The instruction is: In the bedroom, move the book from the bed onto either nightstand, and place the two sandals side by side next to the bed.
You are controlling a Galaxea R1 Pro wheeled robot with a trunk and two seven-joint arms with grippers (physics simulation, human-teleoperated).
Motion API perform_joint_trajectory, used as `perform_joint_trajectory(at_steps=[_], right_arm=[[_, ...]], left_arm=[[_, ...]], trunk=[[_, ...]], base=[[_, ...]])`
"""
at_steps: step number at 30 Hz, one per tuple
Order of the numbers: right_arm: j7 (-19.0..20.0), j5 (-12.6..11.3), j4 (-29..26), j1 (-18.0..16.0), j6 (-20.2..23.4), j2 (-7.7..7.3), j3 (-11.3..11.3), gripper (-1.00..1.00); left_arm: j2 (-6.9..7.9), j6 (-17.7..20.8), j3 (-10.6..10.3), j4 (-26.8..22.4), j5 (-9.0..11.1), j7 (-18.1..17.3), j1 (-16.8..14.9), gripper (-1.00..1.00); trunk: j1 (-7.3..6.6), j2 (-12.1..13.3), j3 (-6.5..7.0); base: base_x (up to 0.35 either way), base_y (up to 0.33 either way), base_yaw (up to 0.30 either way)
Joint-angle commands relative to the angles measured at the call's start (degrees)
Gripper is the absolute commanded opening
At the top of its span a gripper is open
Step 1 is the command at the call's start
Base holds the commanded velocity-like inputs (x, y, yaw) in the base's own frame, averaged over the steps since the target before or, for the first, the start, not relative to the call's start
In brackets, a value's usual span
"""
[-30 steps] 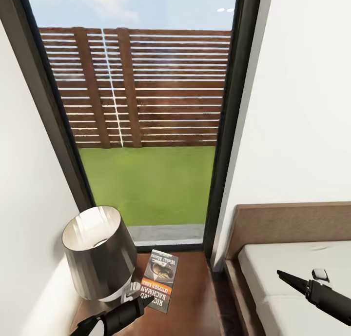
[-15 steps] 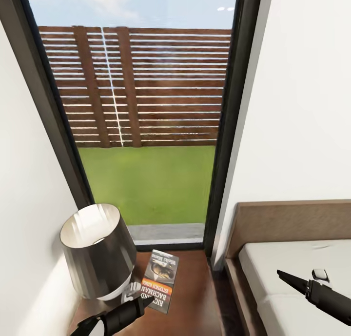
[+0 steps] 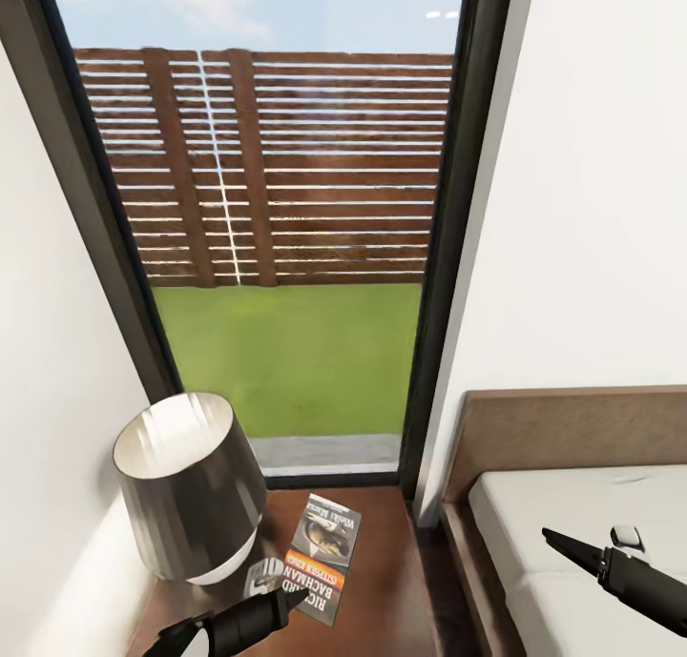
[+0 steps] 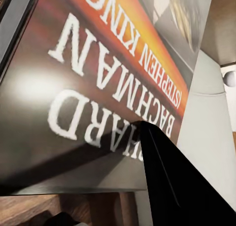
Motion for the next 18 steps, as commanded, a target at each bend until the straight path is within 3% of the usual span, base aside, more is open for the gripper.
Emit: perform_joint_trajectory(at_steps=[1,18], right_arm=[[0.02,-0.24,0.0,-0.04,0.37,-0.01,-0.01,1.0],[-0.07,-0.21,0.0,-0.04,0.37,-0.01,-0.01,1.0]], left_arm=[[0.06,0.5,-0.27,-0.06,0.63,0.06,-0.03,-1.0],[0.15,0.48,-0.02,0.01,0.99,0.17,-0.03,-1.0]], trunk=[[0.23,-0.45,-0.24],[3.96,-7.27,-3.3]], base=[[0.0,0.0,0.0],[0.0,0.0,0.0]])
